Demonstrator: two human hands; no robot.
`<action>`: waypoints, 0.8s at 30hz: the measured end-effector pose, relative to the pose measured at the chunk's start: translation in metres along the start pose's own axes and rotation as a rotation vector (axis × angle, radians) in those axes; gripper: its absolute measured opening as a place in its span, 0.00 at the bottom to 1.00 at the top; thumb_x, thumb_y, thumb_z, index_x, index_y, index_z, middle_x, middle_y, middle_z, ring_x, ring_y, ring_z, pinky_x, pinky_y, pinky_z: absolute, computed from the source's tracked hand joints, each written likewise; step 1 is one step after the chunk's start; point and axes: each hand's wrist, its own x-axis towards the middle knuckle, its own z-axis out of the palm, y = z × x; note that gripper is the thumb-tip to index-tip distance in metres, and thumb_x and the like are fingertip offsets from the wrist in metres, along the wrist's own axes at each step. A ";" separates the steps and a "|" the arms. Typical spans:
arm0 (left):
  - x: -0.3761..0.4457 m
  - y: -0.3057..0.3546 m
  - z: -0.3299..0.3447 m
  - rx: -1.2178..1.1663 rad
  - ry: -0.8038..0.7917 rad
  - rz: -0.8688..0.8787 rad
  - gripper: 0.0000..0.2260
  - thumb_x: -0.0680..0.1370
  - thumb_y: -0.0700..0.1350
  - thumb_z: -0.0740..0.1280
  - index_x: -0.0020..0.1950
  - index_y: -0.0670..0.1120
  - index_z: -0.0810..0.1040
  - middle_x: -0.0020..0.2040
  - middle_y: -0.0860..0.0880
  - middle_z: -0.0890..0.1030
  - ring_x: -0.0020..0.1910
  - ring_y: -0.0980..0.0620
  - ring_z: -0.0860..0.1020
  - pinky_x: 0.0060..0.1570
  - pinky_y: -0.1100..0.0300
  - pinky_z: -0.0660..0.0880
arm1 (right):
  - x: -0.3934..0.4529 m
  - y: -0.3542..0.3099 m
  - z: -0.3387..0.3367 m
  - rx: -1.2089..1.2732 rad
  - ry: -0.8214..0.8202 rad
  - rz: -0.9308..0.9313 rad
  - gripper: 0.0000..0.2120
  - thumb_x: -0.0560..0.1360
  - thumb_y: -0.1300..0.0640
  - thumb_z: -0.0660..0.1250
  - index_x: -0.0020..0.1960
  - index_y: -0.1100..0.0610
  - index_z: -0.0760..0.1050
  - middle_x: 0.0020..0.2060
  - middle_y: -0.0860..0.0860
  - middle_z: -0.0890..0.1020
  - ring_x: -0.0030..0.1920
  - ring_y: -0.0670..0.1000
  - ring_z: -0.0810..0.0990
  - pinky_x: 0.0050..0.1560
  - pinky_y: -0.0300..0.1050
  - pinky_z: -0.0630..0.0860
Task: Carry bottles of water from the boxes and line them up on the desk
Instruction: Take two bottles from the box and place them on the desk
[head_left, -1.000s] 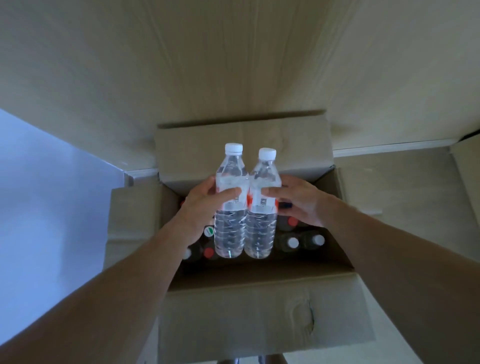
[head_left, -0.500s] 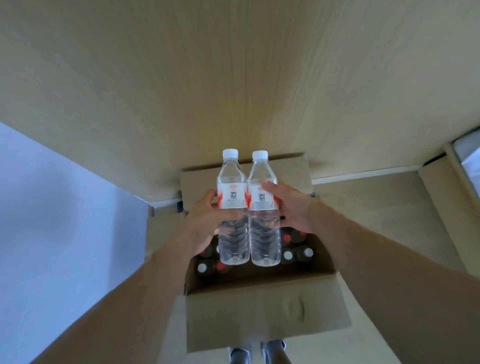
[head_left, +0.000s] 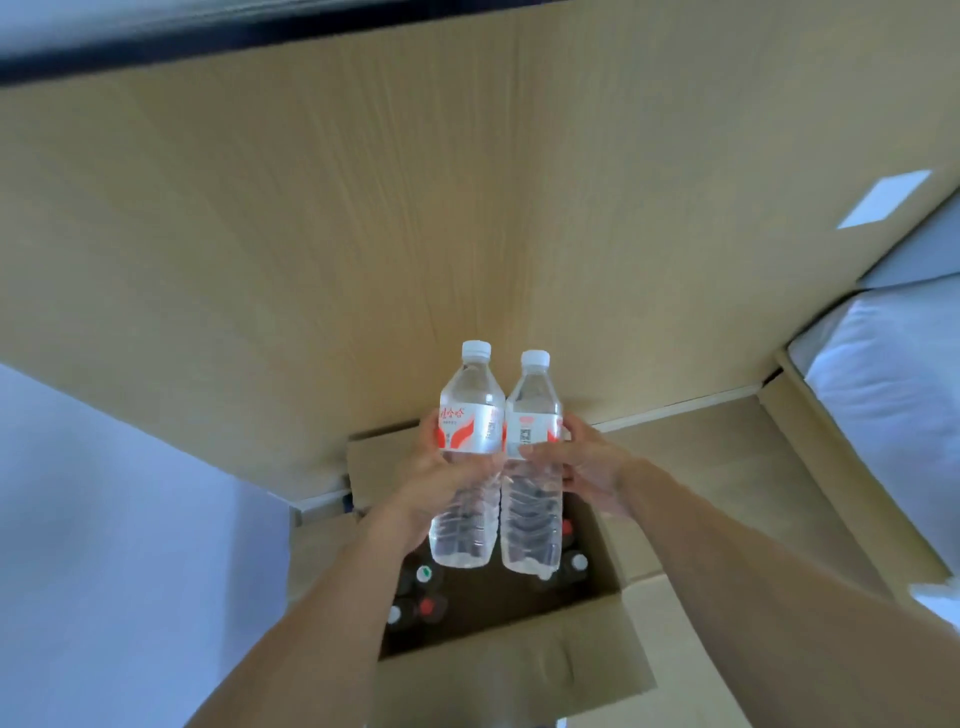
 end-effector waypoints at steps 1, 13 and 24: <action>-0.001 0.006 0.009 0.012 -0.032 0.014 0.36 0.61 0.52 0.84 0.63 0.62 0.71 0.53 0.56 0.85 0.52 0.54 0.85 0.43 0.58 0.81 | -0.006 -0.002 -0.005 0.020 0.024 -0.017 0.40 0.59 0.55 0.83 0.66 0.48 0.70 0.55 0.52 0.85 0.56 0.56 0.84 0.59 0.57 0.77; 0.000 0.046 0.105 -0.038 -0.378 -0.080 0.24 0.74 0.43 0.72 0.68 0.49 0.70 0.61 0.36 0.81 0.55 0.39 0.83 0.55 0.44 0.78 | -0.110 -0.001 -0.060 0.287 0.137 -0.175 0.31 0.69 0.65 0.75 0.69 0.58 0.69 0.58 0.61 0.82 0.57 0.63 0.82 0.54 0.58 0.80; -0.048 0.042 0.190 0.211 -0.757 -0.108 0.17 0.76 0.42 0.71 0.65 0.45 0.76 0.51 0.38 0.80 0.48 0.41 0.78 0.47 0.47 0.76 | -0.249 0.063 -0.060 0.493 0.527 -0.238 0.30 0.66 0.66 0.77 0.66 0.64 0.73 0.59 0.63 0.81 0.59 0.63 0.81 0.62 0.61 0.76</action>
